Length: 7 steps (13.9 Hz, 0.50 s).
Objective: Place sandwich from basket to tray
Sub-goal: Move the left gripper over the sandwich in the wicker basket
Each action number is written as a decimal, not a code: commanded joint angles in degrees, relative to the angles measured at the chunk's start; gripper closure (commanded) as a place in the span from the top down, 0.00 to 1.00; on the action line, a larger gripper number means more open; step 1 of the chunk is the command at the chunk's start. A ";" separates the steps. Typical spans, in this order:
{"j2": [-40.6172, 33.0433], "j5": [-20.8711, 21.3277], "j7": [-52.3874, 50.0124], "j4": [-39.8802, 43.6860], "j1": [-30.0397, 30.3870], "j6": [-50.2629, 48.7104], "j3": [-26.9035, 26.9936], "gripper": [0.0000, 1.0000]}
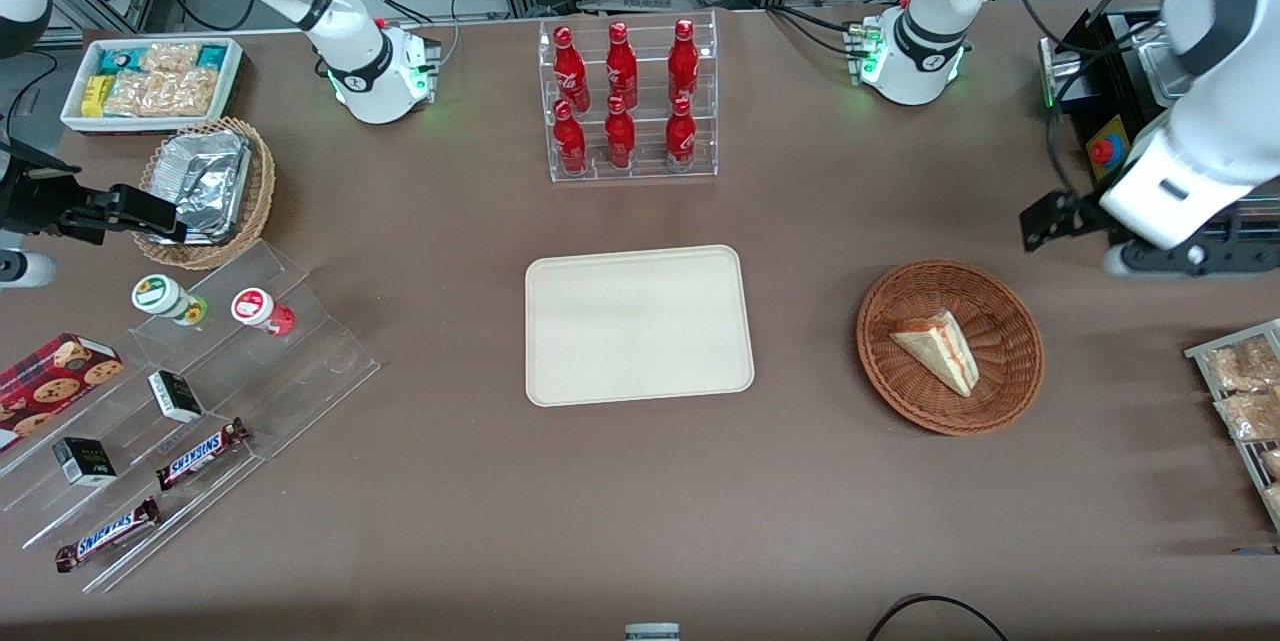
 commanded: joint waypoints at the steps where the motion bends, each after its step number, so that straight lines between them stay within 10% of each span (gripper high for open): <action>1: -0.92 0.90 -7.39 -7.71 -0.71 8.33 0.18 1.00; 7: 2.24 0.90 -29.45 -21.70 -1.24 30.32 -0.87 1.00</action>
